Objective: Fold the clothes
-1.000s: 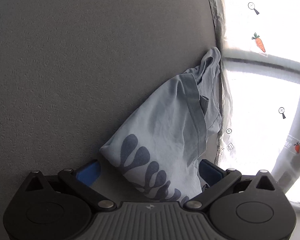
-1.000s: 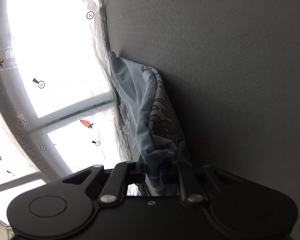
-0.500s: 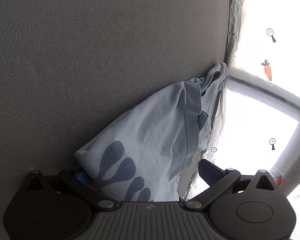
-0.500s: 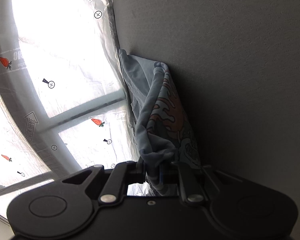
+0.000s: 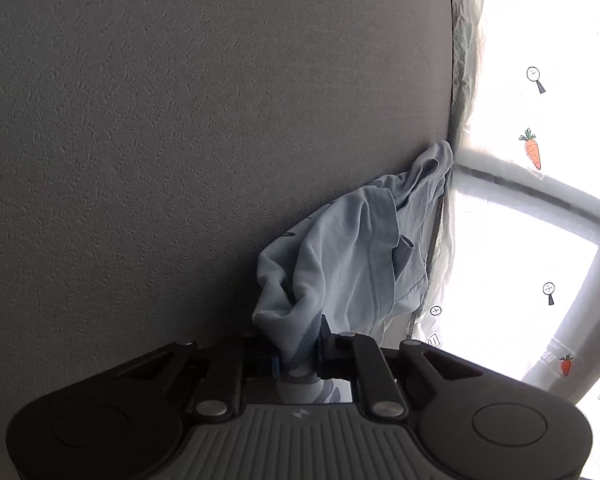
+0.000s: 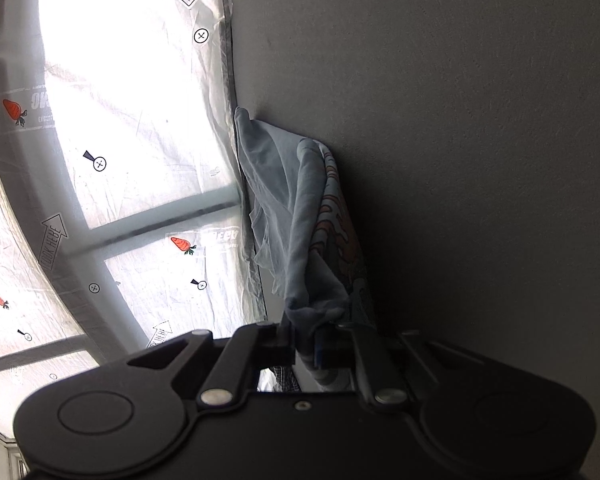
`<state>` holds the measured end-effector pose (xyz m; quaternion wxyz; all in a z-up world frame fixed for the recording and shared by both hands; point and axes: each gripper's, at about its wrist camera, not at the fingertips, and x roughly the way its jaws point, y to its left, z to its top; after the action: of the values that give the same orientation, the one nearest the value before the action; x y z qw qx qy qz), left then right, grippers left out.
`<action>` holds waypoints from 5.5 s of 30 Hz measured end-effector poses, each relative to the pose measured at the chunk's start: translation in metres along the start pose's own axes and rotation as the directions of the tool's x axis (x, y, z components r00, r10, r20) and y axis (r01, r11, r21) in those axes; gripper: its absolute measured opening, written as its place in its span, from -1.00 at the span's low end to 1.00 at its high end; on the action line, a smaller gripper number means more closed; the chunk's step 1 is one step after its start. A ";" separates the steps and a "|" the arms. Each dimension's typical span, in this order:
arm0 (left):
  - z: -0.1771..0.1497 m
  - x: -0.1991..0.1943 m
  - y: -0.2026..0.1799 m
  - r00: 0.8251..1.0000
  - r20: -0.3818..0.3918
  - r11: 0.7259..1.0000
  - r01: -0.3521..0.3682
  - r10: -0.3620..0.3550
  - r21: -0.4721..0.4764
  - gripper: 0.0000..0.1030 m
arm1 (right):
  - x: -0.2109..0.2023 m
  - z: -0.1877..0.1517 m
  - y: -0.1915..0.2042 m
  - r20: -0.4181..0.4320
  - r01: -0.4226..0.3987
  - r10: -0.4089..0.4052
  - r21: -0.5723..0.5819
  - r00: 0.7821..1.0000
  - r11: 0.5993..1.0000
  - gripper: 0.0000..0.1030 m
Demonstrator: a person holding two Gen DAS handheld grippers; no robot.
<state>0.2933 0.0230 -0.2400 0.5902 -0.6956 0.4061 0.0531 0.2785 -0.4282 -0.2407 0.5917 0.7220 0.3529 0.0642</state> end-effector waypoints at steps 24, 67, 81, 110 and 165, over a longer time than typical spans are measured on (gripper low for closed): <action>-0.075 -0.056 -0.026 0.998 0.027 0.992 -0.052 0.049 0.117 -0.79 | -0.063 -0.005 -0.001 -0.048 0.035 -0.028 0.148 0.998 0.988 -0.87; 0.075 0.117 -0.155 0.983 0.183 0.995 -0.011 -0.007 0.100 0.08 | 0.168 0.143 0.075 -0.052 -0.004 0.018 0.268 0.998 0.963 -0.32; -0.024 0.097 -0.187 0.847 0.477 0.471 -0.529 0.237 0.706 0.45 | 0.149 0.077 0.159 0.058 0.305 -0.345 -0.617 0.937 0.726 0.05; -0.007 0.166 -0.145 0.808 0.497 0.114 -0.552 0.316 0.826 1.00 | 0.185 0.052 0.109 0.253 0.380 -0.539 -0.915 0.803 0.137 0.97; -0.135 -0.021 -0.212 0.955 0.150 0.191 -0.102 -0.258 0.976 -0.74 | -0.031 -0.069 0.215 0.362 0.331 0.140 -0.921 0.921 0.207 -0.75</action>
<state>0.3576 -0.0886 -0.0234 0.9490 -0.1667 0.2222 -0.1490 0.3132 -0.4012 -0.0168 0.9687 0.1631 0.1601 0.0965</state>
